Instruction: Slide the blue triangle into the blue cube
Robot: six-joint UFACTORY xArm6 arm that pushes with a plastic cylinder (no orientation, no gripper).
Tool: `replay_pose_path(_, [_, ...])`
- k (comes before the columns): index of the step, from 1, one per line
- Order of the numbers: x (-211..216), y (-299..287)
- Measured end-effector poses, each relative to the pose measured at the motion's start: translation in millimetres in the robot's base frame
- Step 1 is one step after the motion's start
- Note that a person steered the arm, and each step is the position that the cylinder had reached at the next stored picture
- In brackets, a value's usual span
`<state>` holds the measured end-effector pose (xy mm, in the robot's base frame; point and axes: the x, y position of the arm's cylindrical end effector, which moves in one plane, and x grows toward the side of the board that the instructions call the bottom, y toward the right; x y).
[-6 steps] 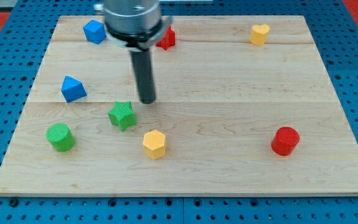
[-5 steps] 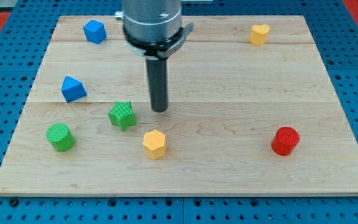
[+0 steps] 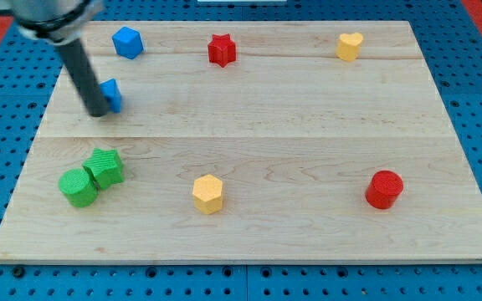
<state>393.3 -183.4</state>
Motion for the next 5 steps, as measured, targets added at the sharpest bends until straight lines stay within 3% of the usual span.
replay_pose_path(1, [-7, 18])
replay_pose_path(3, [-92, 14])
replay_pose_path(4, [-93, 31])
replay_pose_path(5, [-134, 73])
